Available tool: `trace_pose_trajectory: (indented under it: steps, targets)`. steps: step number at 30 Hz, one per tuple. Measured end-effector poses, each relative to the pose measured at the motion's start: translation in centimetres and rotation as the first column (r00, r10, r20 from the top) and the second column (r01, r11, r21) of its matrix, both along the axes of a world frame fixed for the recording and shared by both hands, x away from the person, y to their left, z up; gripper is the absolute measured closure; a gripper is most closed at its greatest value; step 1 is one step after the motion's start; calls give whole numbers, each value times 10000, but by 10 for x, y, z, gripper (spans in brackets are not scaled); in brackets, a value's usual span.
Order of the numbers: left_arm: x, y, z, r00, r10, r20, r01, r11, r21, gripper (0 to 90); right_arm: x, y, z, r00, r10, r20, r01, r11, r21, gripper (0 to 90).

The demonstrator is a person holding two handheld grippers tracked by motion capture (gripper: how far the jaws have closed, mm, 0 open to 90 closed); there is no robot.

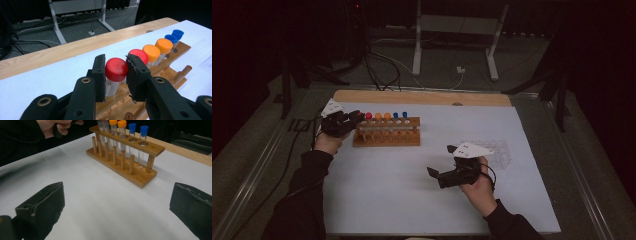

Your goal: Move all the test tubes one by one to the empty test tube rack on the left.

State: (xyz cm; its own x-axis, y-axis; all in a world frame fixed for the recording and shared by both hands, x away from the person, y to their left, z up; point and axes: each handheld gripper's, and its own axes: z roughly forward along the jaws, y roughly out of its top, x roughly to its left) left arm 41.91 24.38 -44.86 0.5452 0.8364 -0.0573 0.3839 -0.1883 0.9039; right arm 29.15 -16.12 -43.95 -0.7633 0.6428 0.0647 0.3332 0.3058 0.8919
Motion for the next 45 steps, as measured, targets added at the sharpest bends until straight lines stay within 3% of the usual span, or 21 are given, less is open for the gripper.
trace_pose_trajectory:
  steps: [4,9,20,24,28,32,36,37,40,45]
  targets:
    - [0,2,1,9999,90,-107,-90,10000,-29,704,0,0,0,10000,-9,-14,9,10000,6,0]
    - [-8,5,9,9988,490,17,-489,9987,-168,494,0,-1,0,10000,-9,-11,9,10000,21,0]
    - [-42,3,21,9994,-267,-235,260,9991,-323,173,1,-4,1,10000,-91,12,91,9999,56,0]
    - [-57,-3,17,9964,-776,-340,768,9968,-229,121,1,-5,1,9999,-113,19,113,9999,79,0]
    - [-72,-5,8,9827,-1768,-559,1732,9828,-642,12,1,-6,1,9999,-143,18,143,9999,71,0]
    - [-87,-10,0,9709,-2275,-747,2227,9726,-667,12,1,-7,0,9998,-184,12,184,9998,56,0]
    - [-101,-17,-8,9642,-2530,-800,2474,9661,-737,12,1,-9,0,9997,-227,-17,228,9997,47,0]
    - [-104,-18,-10,9590,-2710,-827,2652,9613,-753,12,0,-9,0,9997,-224,-21,224,9997,58,0]
    - [-114,-23,-14,9525,-2940,-798,2887,9547,-713,12,0,-9,0,9998,-212,10,212,9998,23,0]
    - [-125,-27,-19,9471,-3118,-757,3063,9489,-760,12,0,-10,-1,9997,-229,6,229,9997,17,0]
